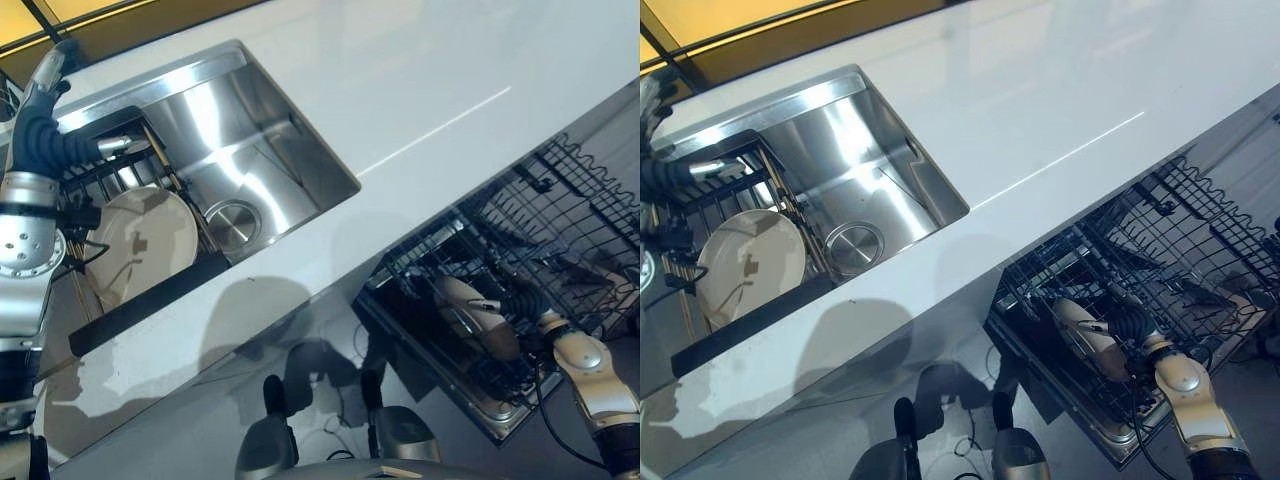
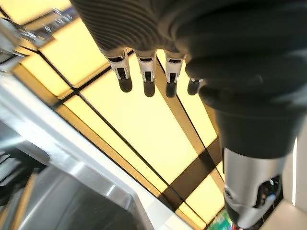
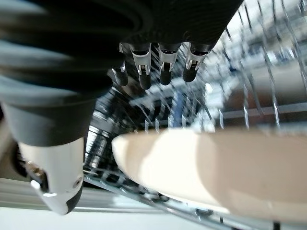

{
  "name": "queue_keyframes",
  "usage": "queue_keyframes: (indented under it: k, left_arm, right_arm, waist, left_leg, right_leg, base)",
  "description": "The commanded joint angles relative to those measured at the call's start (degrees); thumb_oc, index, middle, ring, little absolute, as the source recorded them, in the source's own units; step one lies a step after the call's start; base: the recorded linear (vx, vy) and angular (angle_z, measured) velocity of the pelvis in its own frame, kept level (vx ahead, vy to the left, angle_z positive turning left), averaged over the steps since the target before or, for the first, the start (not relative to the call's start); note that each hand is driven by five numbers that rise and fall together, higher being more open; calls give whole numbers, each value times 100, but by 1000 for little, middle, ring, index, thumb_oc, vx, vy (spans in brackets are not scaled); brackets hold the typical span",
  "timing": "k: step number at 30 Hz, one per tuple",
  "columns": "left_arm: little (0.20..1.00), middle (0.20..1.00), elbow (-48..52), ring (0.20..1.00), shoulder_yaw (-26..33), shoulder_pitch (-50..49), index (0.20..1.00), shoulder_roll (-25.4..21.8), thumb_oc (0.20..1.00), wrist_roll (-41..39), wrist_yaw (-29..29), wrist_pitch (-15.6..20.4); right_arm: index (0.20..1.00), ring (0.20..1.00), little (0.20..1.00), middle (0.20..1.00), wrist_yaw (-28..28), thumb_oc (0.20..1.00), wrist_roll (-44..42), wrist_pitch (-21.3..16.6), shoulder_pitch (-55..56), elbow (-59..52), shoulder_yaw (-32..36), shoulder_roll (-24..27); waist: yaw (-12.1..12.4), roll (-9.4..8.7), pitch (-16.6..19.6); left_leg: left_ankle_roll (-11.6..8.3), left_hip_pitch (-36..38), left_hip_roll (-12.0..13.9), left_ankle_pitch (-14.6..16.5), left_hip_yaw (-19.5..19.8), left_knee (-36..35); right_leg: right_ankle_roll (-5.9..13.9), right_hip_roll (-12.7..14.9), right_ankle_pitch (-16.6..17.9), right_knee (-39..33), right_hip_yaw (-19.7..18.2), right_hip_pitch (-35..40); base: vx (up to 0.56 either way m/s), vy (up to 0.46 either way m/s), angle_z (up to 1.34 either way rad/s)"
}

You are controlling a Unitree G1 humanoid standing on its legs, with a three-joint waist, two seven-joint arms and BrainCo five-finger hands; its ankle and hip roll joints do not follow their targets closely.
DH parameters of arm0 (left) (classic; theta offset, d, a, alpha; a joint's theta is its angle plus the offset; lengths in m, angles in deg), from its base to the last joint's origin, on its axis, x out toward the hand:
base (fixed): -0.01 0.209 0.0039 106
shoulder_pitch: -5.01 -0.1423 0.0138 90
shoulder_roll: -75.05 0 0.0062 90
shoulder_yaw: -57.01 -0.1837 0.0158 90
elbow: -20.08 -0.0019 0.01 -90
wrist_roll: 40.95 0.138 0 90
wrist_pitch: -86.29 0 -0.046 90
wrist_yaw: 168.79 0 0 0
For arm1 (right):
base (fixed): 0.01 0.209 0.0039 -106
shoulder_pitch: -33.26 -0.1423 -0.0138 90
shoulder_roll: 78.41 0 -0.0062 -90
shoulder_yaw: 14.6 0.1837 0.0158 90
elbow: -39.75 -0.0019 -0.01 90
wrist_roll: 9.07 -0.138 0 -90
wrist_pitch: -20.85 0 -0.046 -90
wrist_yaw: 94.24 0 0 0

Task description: Pick up plates and place into dishwasher.

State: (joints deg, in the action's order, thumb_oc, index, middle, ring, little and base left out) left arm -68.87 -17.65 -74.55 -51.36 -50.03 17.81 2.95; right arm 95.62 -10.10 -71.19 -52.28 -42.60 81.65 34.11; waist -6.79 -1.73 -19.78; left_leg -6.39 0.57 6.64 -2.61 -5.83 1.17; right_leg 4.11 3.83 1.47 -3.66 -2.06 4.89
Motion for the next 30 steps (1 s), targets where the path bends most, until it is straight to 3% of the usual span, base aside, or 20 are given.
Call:
queue_keyframes:
  k: [1,3,6,11,17,25,30]
  left_arm:
    - [1000,1000,-83,1000,427,-728,1000,249,1000,385,-26,283]
    - [1000,1000,-55,1000,666,-1214,1000,404,1000,305,-64,294]
    - [1000,1000,-61,1000,844,-1488,1000,643,1000,271,-102,257]
    - [1000,1000,-221,1000,802,-1547,1000,933,1000,313,95,239]
    - [1000,1000,-664,1000,786,-1571,1000,826,1000,431,-381,-107]
    - [1000,1000,-1254,1000,677,-1622,1000,391,1000,499,-736,-173]
    - [1000,1000,-1280,1000,490,-1506,1000,416,1000,503,-580,-96]
  right_arm:
    - [1000,1000,1000,1000,29,1000,216,-87,402,-430,292,423]
    - [1000,1000,1000,1000,156,1000,248,-61,411,-643,393,484]
    - [1000,1000,1000,1000,244,1000,319,-91,390,-802,535,537]
    - [1000,1000,1000,1000,302,1000,389,-277,409,-944,813,667]
    - [1000,1000,1000,1000,171,1000,288,-364,496,-1247,1120,715]
    - [1000,1000,1000,1000,168,1000,146,-330,461,-1631,1202,931]
    - [1000,1000,1000,1000,-317,1000,-363,-727,316,-1858,1284,994]
  waist:
    - [138,4,924]
    - [275,61,1048]
    - [386,127,1126]
    - [285,181,1183]
    - [228,237,1361]
    - [135,342,1412]
    - [51,386,1224]
  left_leg:
    - [312,-462,-150,611,593,1377]
    - [436,-255,-324,519,941,803]
    - [379,-133,-453,225,1271,267]
    - [344,-35,-483,188,1163,105]
    - [402,96,-627,241,1061,-17]
    - [501,200,-718,363,900,-41]
    - [565,78,-776,438,804,67]
  right_leg:
    - [-151,-289,-34,764,-275,-610]
    - [-166,-388,-167,821,-420,-552]
    - [-176,-423,-277,827,-464,-480]
    - [-150,-286,-331,927,-387,-560]
    - [-29,-145,-325,904,-382,-515]
    - [153,7,-249,912,-523,-581]
    - [234,50,-223,1074,-651,-848]
  base:
    - [224,203,-26]
    - [190,250,-62]
    - [80,268,-63]
    - [-9,284,-3]
    - [50,219,0]
    - [78,139,-3]
    - [35,115,-16]
